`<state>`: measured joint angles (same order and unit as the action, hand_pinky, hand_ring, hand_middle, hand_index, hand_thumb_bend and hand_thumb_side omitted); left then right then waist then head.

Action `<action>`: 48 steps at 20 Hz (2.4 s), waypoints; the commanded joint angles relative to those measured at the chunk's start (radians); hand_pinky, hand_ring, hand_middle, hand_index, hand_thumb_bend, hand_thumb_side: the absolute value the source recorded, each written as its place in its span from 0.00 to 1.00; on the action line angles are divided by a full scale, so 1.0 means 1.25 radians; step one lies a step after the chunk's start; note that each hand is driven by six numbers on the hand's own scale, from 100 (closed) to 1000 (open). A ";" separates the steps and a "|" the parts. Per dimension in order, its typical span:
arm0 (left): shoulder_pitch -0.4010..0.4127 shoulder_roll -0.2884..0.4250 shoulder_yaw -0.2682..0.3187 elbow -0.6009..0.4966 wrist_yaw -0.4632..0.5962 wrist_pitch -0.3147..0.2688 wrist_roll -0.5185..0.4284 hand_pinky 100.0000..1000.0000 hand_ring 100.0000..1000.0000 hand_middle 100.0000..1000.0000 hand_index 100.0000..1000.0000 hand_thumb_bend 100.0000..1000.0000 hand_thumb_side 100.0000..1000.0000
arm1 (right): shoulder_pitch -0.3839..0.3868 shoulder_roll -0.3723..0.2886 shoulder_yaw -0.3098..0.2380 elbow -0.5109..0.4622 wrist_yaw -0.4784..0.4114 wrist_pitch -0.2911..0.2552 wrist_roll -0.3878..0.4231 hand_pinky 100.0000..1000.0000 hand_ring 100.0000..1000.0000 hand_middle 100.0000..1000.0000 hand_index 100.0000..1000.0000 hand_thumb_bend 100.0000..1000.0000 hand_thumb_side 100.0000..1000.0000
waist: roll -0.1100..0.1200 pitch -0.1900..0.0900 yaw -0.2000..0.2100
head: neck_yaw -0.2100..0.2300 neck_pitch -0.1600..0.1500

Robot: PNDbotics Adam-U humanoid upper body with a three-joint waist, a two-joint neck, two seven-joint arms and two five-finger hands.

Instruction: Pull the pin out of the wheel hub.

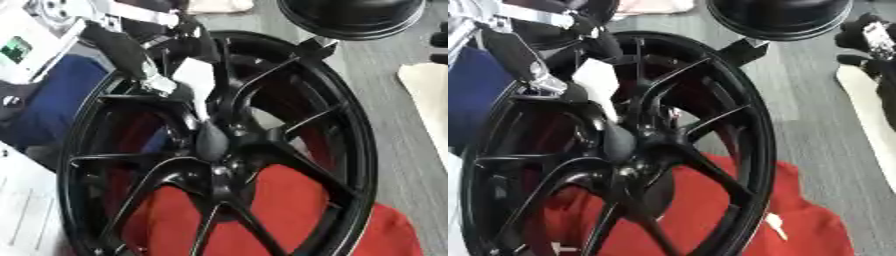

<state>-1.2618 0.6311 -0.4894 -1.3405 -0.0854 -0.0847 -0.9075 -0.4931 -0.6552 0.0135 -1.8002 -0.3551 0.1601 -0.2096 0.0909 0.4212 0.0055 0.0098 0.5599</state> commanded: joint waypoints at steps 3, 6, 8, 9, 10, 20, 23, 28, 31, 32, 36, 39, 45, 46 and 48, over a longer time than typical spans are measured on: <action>-0.015 0.008 0.015 0.009 -0.012 -0.006 0.000 0.91 0.90 0.84 0.86 0.28 0.33 | -0.012 -0.010 -0.001 -0.012 -0.005 -0.001 0.002 0.79 0.81 0.63 0.69 0.00 0.68 | -0.002 -0.012 -0.004 | 0.007 -0.016; -0.012 0.005 0.020 0.020 -0.020 -0.008 0.000 0.91 0.90 0.84 0.86 0.27 0.31 | -0.013 -0.007 -0.002 -0.014 -0.005 -0.001 0.003 0.79 0.81 0.63 0.69 0.00 0.68 | -0.002 -0.010 -0.007 | 0.009 -0.018; -0.009 0.004 0.018 0.025 -0.026 -0.010 0.000 0.90 0.89 0.83 0.86 0.26 0.30 | -0.013 -0.005 -0.002 -0.013 -0.005 -0.001 0.003 0.79 0.81 0.63 0.69 0.00 0.68 | -0.002 -0.008 -0.009 | 0.010 -0.020; -0.008 0.003 0.018 0.027 -0.030 -0.011 0.000 0.90 0.89 0.83 0.86 0.25 0.29 | -0.013 -0.004 -0.002 -0.012 -0.005 0.000 0.003 0.79 0.81 0.63 0.69 0.00 0.68 | -0.002 -0.007 -0.010 | 0.010 -0.020; -0.007 0.003 0.017 0.029 -0.032 -0.012 0.000 0.90 0.89 0.83 0.86 0.25 0.29 | -0.013 -0.003 -0.002 -0.012 -0.005 0.000 0.003 0.79 0.81 0.63 0.69 0.00 0.68 | -0.003 -0.006 -0.010 | 0.010 -0.021; -0.006 0.002 0.017 0.033 -0.041 -0.016 0.000 0.85 0.84 0.74 0.80 0.11 0.19 | -0.016 0.002 -0.002 -0.011 -0.005 0.000 0.000 0.79 0.81 0.63 0.69 0.00 0.68 | -0.005 -0.004 -0.012 | 0.009 -0.018; -0.009 -0.002 0.021 0.035 -0.036 -0.013 0.000 0.84 0.82 0.71 0.78 0.06 0.18 | -0.016 0.003 -0.001 -0.010 -0.005 0.002 0.001 0.79 0.81 0.63 0.69 0.00 0.68 | -0.006 -0.006 -0.013 | 0.010 -0.018; -0.018 -0.006 0.035 0.028 0.005 -0.008 0.000 0.81 0.74 0.57 0.65 0.03 0.17 | -0.013 0.005 0.001 -0.006 -0.005 0.005 0.003 0.79 0.81 0.63 0.69 0.00 0.69 | -0.006 -0.009 -0.012 | 0.009 -0.017; -0.022 -0.005 0.045 0.022 0.025 -0.006 0.000 0.79 0.70 0.52 0.60 0.02 0.16 | -0.010 0.006 0.000 -0.004 -0.005 0.007 0.003 0.79 0.82 0.63 0.69 0.00 0.69 | -0.006 -0.011 -0.011 | 0.010 -0.019; -0.023 -0.006 0.049 0.021 0.032 -0.006 0.000 0.77 0.65 0.46 0.52 0.00 0.16 | -0.010 0.007 0.000 -0.004 -0.005 0.008 0.002 0.80 0.82 0.63 0.69 0.00 0.69 | -0.006 -0.012 -0.011 | 0.010 -0.019; -0.025 -0.004 0.067 0.018 0.057 -0.004 0.000 0.73 0.56 0.36 0.41 0.00 0.08 | -0.008 0.008 0.000 -0.002 -0.006 0.011 0.001 0.80 0.82 0.63 0.69 0.00 0.69 | -0.006 -0.014 -0.011 | 0.007 -0.016; -0.031 -0.002 0.098 0.019 0.071 -0.001 0.004 0.67 0.49 0.28 0.33 0.00 0.00 | -0.007 0.009 -0.001 -0.002 -0.005 0.012 0.001 0.80 0.82 0.63 0.69 0.00 0.69 | -0.006 -0.018 -0.009 | 0.007 -0.015; -0.050 0.014 0.157 0.022 0.118 0.036 0.115 0.63 0.44 0.19 0.23 0.00 0.00 | -0.001 0.006 -0.004 -0.002 -0.002 0.013 0.001 0.80 0.82 0.63 0.69 0.00 0.69 | -0.008 -0.028 -0.001 | 0.000 -0.002; -0.052 0.021 0.168 0.022 0.130 0.044 0.133 0.62 0.44 0.19 0.23 0.00 0.00 | 0.001 0.006 -0.004 -0.001 -0.002 0.013 0.000 0.80 0.82 0.63 0.69 0.00 0.69 | -0.008 -0.031 0.002 | -0.002 0.001; -0.050 0.039 0.189 0.023 0.151 0.057 0.170 0.62 0.44 0.19 0.23 0.00 0.00 | 0.005 0.003 -0.006 -0.001 -0.002 0.012 0.000 0.80 0.82 0.63 0.69 0.00 0.68 | -0.009 -0.037 0.009 | -0.007 0.006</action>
<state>-1.3017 0.6341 -0.2843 -1.3000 0.0835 -0.0221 -0.7237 -0.4800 -0.6280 0.0183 -1.7936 -0.3592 0.1728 -0.2076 0.0862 0.4069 0.0170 0.0056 0.5626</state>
